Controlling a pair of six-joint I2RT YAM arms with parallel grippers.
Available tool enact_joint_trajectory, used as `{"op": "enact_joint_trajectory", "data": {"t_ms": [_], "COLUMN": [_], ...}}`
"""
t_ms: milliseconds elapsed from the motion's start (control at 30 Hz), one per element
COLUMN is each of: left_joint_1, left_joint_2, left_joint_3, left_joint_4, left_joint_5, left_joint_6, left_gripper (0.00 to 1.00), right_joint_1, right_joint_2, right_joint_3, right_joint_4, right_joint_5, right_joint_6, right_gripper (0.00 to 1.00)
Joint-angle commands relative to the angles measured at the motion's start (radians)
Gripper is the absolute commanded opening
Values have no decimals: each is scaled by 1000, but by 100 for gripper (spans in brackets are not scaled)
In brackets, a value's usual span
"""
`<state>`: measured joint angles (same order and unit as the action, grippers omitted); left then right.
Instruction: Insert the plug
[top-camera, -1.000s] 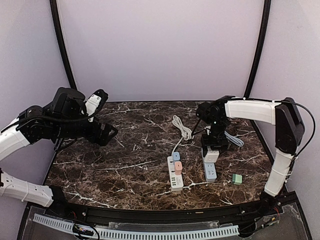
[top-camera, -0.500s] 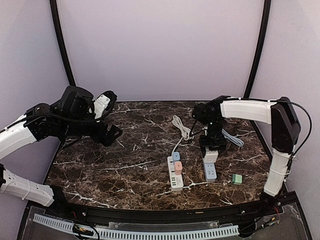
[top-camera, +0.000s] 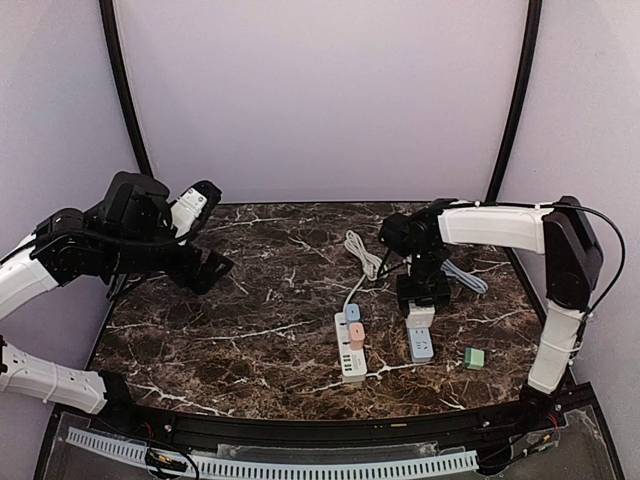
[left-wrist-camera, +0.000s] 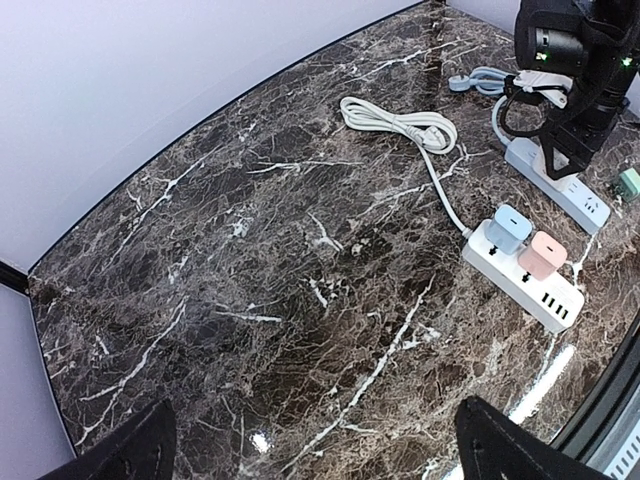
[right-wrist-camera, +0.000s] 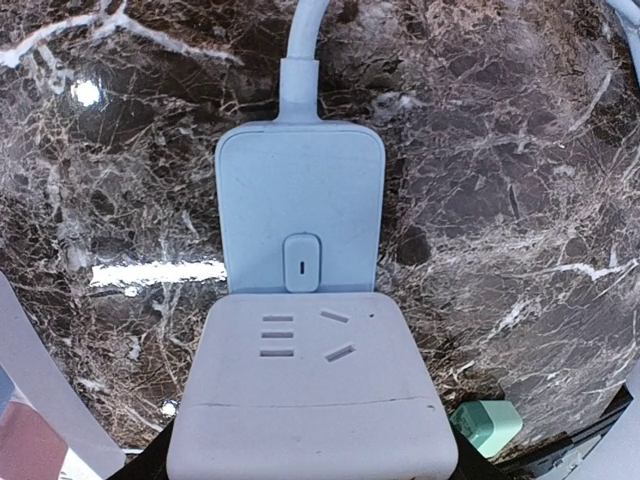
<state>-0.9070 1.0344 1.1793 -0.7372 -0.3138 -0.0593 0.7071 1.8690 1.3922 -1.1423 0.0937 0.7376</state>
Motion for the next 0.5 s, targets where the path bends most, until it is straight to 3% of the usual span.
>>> {"op": "enact_joint_trajectory", "data": {"t_ms": [0, 467], "left_joint_1": [2, 2], "left_joint_2": [-25, 21], "left_joint_3": [10, 43], "left_joint_4": [-53, -33], "left_joint_5": [-18, -15], "left_joint_6": [5, 17], "left_gripper": [99, 99], "right_joint_1": [14, -6], "right_joint_2": [79, 122], "right_joint_3": [-119, -213], "right_joint_4": [85, 222], "right_joint_5": [-68, -146], "right_joint_6": [-15, -110], "right_gripper": [0, 0]}}
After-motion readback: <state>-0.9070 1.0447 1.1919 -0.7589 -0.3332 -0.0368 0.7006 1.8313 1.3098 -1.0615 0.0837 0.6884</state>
